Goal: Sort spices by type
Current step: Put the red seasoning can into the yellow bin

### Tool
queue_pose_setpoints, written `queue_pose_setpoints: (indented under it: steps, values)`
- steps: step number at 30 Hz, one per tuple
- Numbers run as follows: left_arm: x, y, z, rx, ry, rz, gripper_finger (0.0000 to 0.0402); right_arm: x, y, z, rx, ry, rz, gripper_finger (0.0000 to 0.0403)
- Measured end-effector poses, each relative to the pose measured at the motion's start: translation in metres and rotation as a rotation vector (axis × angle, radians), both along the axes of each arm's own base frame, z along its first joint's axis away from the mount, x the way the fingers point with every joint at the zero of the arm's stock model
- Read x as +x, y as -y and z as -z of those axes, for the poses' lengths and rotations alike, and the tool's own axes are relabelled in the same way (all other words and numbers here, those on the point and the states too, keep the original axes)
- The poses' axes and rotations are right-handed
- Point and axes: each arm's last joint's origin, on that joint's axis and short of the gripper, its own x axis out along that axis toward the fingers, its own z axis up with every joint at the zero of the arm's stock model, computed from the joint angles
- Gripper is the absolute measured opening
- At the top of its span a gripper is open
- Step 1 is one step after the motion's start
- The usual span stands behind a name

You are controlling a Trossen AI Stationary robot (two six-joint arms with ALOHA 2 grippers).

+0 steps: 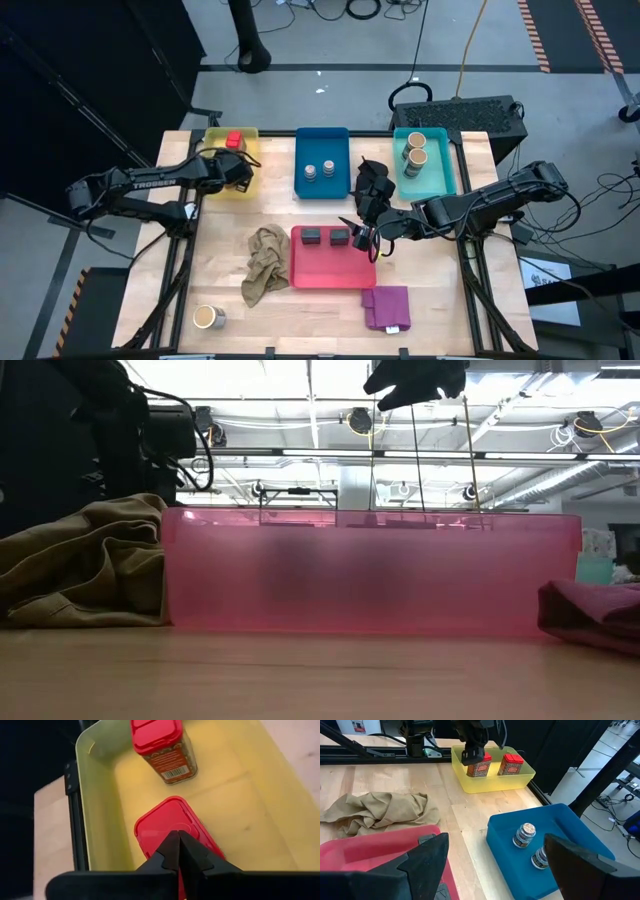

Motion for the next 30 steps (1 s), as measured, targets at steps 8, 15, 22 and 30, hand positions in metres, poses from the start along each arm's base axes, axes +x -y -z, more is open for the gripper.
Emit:
queue_pose_setpoints:
  steps: [8, 15, 22, 30]
  values:
    - [0.001, 0.0, 0.0, -0.015, -0.119, 0.155, 0.0004, 0.0, 0.0, 0.0, 0.002, 0.001, 0.0, 0.0308]
    - [0.004, -0.001, -0.001, -0.029, -0.059, 0.167, 0.0004, 0.0, 0.0, 0.0, 0.002, 0.001, 0.001, 0.0308]
    - [0.006, -0.002, -0.002, -0.02, -0.044, 0.173, 0.0004, 0.0, 0.0, 0.0, 0.001, 0.001, 0.0, 0.0308]
    - [0.01, 0.003, -0.017, -0.044, -0.02, 0.205, 0.0004, 0.0, 0.001, 0.0, -0.001, 0.0, 0.002, 0.0308]
